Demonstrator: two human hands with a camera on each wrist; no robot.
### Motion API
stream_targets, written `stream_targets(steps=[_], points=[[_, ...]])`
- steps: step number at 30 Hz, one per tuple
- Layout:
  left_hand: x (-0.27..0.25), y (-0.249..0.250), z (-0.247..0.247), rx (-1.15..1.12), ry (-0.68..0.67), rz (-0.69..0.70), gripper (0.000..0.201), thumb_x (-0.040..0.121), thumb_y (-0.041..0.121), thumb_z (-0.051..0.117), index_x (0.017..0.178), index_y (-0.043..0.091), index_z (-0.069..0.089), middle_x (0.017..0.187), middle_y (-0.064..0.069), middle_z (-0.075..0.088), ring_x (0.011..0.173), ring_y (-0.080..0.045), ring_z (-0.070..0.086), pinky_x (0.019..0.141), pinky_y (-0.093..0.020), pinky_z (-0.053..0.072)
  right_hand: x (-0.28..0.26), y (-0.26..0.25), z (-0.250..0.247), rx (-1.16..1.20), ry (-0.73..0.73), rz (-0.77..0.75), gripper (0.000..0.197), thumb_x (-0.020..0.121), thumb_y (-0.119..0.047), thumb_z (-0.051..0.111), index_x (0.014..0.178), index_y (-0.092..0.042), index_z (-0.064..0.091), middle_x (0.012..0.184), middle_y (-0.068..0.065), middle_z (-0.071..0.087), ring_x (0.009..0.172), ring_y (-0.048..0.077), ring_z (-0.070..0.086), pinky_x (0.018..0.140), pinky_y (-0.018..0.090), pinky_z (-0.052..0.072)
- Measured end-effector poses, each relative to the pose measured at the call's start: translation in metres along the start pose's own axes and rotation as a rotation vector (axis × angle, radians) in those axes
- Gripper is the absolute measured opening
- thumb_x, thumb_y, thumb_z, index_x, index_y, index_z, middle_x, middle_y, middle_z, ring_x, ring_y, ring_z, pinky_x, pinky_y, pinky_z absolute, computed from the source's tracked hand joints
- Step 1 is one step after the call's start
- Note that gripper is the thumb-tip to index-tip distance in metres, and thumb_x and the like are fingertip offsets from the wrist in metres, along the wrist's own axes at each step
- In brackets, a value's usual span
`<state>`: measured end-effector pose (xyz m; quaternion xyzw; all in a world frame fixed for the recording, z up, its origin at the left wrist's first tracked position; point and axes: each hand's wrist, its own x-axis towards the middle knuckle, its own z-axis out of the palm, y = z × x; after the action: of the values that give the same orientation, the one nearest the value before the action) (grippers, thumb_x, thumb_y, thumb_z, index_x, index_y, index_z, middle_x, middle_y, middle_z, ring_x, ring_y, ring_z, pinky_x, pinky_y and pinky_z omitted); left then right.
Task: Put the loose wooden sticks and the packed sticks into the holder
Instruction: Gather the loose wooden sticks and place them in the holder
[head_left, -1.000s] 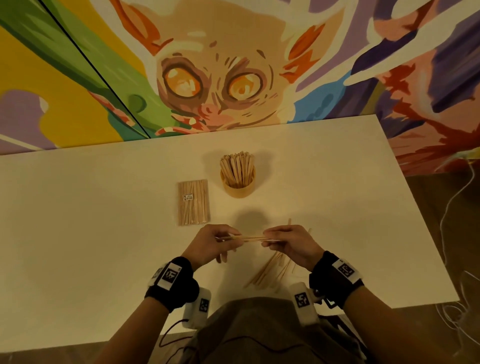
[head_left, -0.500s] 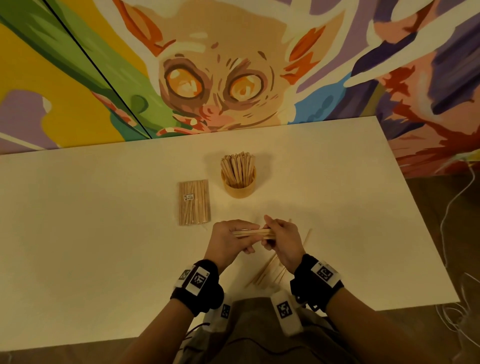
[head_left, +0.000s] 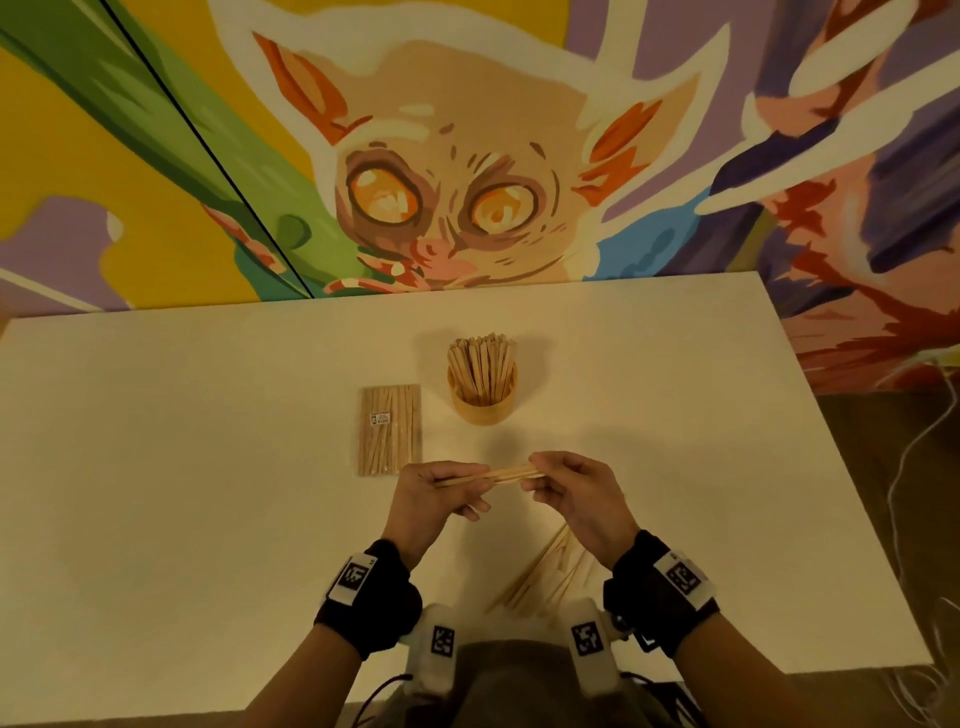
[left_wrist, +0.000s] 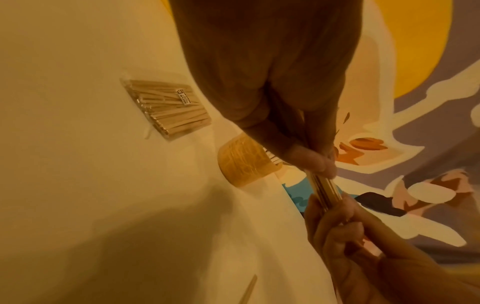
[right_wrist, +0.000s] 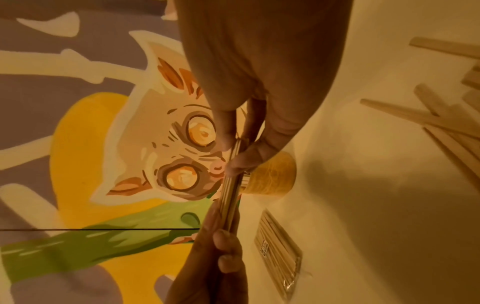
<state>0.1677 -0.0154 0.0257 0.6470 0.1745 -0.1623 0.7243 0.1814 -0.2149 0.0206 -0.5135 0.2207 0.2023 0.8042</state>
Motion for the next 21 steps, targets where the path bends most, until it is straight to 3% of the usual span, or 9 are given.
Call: stream_targets(steps=[6, 12, 17, 21], points=[[0.013, 0.004, -0.002, 0.011, -0.006, 0.011, 0.017, 0.079, 0.001, 0.076, 0.096, -0.003, 0.075, 0.074, -0.027, 0.071, 0.061, -0.025, 0.068, 0.057, -0.027, 0.054, 0.012, -0.010, 0.004, -0.041, 0.000, -0.022, 0.022, 0.088, 0.000, 0.066, 0.103, 0.017, 0.067, 0.084, 0.028, 0.070, 0.071, 0.028, 0.071, 0.066, 0.026, 0.058], [0.031, 0.011, -0.006, 0.032, -0.026, 0.021, 0.017, 0.081, 0.003, 0.074, 0.098, 0.000, 0.075, 0.081, -0.020, 0.074, 0.068, -0.023, 0.071, 0.052, -0.025, 0.052, 0.033, -0.028, 0.008, -0.118, -0.014, -0.024, 0.020, 0.086, 0.003, 0.067, 0.102, 0.015, 0.068, 0.084, 0.031, 0.071, 0.069, 0.030, 0.073, 0.065, 0.026, 0.059], [0.054, 0.019, -0.011, 0.010, 0.008, 0.051, 0.018, 0.082, 0.007, 0.074, 0.099, 0.011, 0.075, 0.087, -0.012, 0.076, 0.079, -0.023, 0.072, 0.057, -0.026, 0.056, 0.061, -0.065, 0.011, -0.244, -0.023, -0.102, 0.008, 0.083, 0.006, 0.069, 0.090, 0.008, 0.072, 0.076, 0.023, 0.073, 0.063, 0.027, 0.073, 0.066, 0.028, 0.061], [0.077, 0.024, -0.018, -0.058, 0.098, 0.038, 0.024, 0.085, 0.011, 0.071, 0.109, 0.013, 0.071, 0.100, -0.009, 0.075, 0.091, -0.023, 0.072, 0.061, -0.028, 0.058, 0.092, -0.109, 0.013, -0.352, 0.009, -0.207, 0.010, 0.083, 0.010, 0.068, 0.093, 0.013, 0.069, 0.067, 0.018, 0.072, 0.057, 0.025, 0.072, 0.063, 0.028, 0.062]])
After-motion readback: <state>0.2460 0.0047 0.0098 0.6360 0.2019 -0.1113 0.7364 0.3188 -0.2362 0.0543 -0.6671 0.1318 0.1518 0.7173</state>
